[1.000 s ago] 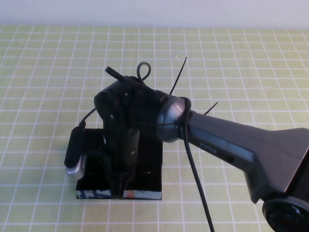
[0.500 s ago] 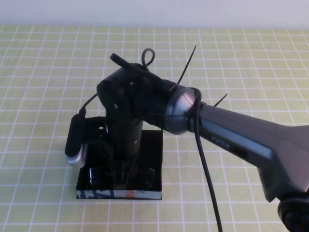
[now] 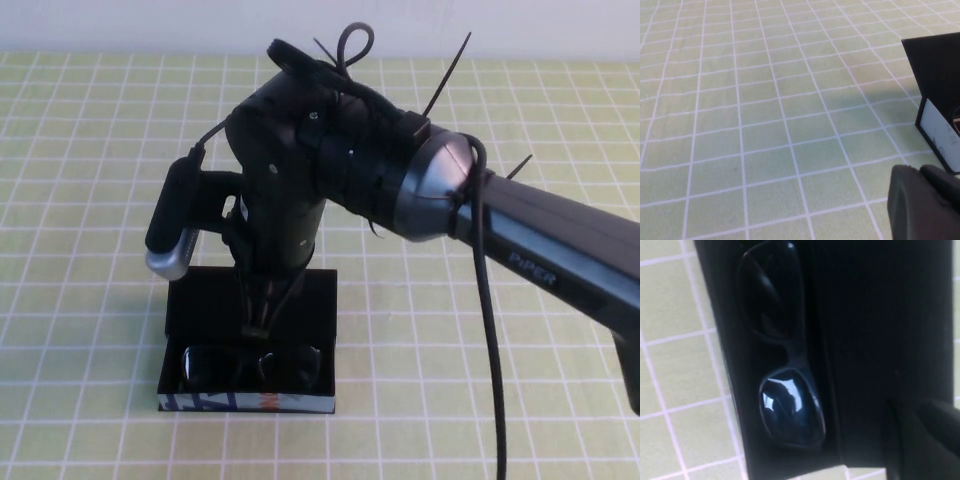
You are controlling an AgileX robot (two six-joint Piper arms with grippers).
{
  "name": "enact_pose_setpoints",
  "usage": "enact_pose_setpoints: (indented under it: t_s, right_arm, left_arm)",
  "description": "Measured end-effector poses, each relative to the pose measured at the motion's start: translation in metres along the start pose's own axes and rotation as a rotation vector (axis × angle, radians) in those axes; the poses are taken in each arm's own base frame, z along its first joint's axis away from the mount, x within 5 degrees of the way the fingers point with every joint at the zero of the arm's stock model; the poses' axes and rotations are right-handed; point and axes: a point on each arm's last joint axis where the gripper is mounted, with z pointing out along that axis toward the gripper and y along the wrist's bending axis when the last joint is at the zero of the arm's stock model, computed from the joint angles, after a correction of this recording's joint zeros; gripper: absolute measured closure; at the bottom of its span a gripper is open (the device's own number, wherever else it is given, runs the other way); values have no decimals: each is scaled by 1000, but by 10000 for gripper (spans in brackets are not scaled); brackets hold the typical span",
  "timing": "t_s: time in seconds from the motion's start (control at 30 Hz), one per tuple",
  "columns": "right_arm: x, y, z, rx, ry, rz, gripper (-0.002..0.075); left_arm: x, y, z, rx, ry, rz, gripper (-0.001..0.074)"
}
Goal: Return glasses to glasses case
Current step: Place the glasses in the glasses case
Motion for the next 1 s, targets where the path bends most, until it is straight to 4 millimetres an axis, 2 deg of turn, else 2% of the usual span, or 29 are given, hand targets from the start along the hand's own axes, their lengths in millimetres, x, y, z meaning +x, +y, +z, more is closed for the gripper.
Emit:
enact_pose_setpoints:
  t_s: [0.07,0.17,0.53,0.67,0.77,1.0]
  right_arm:
    - [2,-2,-3,6,-2,12,707]
    - [5,-8,-7,13,-7,31,729]
    - [25,-38,-9,-22,-36,151,737]
    - [34,-49,-9,-16,-33,184,737]
    - [39,-55,-8,-11,-29,241,737]
    - [40,-58,-9,2,-30,428,737]
  left_arm:
    - [0,0,0,0,0,0,739]
    - [0,0,0,0,0,0,739]
    - [-3,0,0,-1,-28,-9,739]
    - [-17,-1,-2,29,-187,-213,739]
    - [-26,1,-4,30,-285,-293,739]
    - [-32,2,-6,55,-340,-450,739]
